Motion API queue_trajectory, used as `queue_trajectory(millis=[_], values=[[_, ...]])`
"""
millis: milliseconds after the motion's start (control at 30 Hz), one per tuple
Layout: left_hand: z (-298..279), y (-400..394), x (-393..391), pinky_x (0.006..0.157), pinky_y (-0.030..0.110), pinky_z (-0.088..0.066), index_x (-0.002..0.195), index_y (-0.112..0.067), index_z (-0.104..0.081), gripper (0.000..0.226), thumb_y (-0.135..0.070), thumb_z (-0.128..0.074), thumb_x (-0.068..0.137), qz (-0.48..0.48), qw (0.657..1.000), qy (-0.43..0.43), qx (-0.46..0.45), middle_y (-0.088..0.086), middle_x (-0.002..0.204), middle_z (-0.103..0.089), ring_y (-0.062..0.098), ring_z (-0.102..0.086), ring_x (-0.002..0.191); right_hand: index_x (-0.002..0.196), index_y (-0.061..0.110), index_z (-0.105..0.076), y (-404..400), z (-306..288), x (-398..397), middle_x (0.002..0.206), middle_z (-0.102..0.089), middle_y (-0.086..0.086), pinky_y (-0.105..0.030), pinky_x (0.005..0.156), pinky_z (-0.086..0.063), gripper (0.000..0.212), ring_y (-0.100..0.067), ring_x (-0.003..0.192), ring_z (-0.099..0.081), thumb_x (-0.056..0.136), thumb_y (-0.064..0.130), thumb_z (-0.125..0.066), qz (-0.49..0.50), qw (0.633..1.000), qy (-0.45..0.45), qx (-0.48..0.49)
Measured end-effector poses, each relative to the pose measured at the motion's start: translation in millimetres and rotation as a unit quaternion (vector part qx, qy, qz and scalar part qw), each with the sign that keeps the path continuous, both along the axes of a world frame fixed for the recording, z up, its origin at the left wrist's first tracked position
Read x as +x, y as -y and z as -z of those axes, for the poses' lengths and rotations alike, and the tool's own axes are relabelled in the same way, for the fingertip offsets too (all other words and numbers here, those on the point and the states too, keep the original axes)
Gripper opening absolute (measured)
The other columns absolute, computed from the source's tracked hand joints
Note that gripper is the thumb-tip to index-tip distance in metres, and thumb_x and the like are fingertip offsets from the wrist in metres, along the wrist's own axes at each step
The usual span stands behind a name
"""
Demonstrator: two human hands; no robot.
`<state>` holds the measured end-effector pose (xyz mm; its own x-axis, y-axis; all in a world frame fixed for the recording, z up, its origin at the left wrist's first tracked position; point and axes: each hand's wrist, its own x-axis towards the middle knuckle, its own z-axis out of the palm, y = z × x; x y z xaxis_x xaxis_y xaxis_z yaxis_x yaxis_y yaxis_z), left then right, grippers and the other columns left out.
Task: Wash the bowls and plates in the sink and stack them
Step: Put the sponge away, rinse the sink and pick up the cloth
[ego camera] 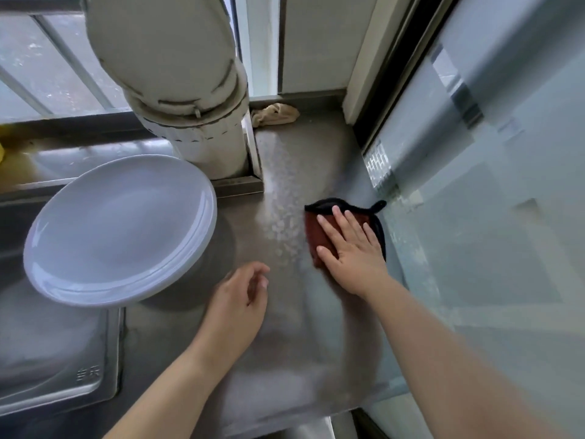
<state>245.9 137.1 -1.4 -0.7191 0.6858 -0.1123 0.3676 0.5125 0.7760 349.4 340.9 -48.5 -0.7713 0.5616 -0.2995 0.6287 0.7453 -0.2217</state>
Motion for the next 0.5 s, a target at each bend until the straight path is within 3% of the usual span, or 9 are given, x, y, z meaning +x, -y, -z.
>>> queue_trajectory(millis=[133,267,400,500], values=[[-3.3,1.2,8.1,0.067,0.0,-0.037,0.098,-0.014,-0.066,0.015,-0.004,-0.061,0.088,0.022,1.0,-0.007,0.017,-0.018,0.077,-0.059,-0.009,-0.056,0.078,0.144,0.051,0.01,20.4,-3.7,75.8,0.152,0.027,0.02,-0.032,0.116,0.014,0.061,-0.003,0.142,0.021,0.088,0.061,-0.014,0.109,0.993,0.033,-0.002],[-7.0,16.2,11.7,0.067,0.007,-0.039,0.095,-0.016,-0.066,0.015,-0.004,-0.063,0.086,0.072,0.997,-0.025,0.021,-0.017,0.076,-0.06,0.001,-0.056,0.082,0.137,0.05,0.022,73.9,-8.2,122.0,0.144,0.036,0.022,-0.031,0.113,0.019,0.068,-0.001,0.138,0.027,0.072,0.065,0.008,0.196,0.98,0.044,-0.01],[-11.7,46.9,3.7,0.069,0.008,-0.041,0.094,-0.018,-0.065,0.015,-0.005,-0.061,0.087,0.112,0.994,-0.012,0.018,-0.018,0.077,-0.06,0.001,-0.056,0.083,0.132,0.048,0.034,141.1,-10.6,118.4,0.145,0.041,0.016,-0.027,0.101,0.032,0.069,0.001,0.128,0.038,0.068,0.064,0.015,0.273,0.96,0.059,-0.013],[-13.1,83.3,-10.8,0.068,0.004,-0.039,0.094,-0.018,-0.066,0.015,-0.005,-0.06,0.088,0.101,0.995,-0.003,0.015,-0.014,0.079,-0.063,-0.001,-0.058,0.081,0.132,0.045,0.035,187.6,-8.2,86.0,0.138,0.046,0.016,-0.032,0.106,0.027,0.069,0.0,0.128,0.037,0.068,0.063,0.016,0.267,0.962,0.047,-0.014]])
